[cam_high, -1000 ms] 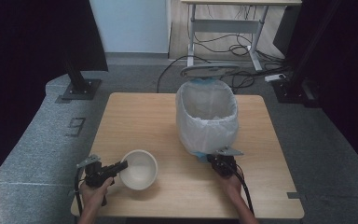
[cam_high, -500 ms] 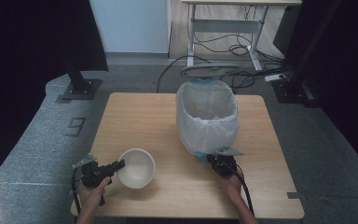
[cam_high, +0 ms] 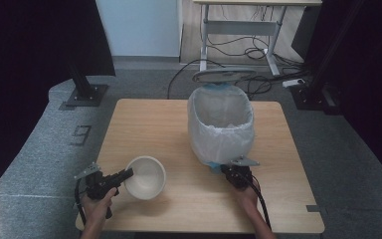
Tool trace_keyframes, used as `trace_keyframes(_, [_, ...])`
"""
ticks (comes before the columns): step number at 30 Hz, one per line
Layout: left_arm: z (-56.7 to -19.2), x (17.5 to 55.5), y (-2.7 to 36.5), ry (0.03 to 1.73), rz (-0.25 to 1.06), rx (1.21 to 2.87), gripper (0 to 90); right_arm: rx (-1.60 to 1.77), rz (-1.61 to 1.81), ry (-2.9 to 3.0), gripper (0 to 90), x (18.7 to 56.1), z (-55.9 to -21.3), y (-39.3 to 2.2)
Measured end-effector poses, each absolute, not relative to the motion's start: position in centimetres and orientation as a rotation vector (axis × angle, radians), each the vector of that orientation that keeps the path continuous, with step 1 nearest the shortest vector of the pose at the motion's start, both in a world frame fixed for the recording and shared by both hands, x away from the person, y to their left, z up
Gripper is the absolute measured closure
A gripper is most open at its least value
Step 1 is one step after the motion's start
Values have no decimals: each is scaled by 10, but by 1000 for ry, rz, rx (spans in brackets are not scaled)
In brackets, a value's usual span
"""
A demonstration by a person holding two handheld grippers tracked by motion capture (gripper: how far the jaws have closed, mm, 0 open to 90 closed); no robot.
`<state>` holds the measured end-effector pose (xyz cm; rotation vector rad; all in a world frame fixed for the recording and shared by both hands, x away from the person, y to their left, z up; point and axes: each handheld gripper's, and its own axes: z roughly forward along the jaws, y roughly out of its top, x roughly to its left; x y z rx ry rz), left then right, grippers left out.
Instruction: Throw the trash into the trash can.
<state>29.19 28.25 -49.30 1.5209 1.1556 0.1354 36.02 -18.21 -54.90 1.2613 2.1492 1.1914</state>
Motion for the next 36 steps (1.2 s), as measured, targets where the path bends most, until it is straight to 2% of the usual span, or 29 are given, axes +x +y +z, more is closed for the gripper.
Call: trace_keyframes(36, [-472,288,284,1088,133,1458,840,1265,1198,2152,894,361,-549,-183])
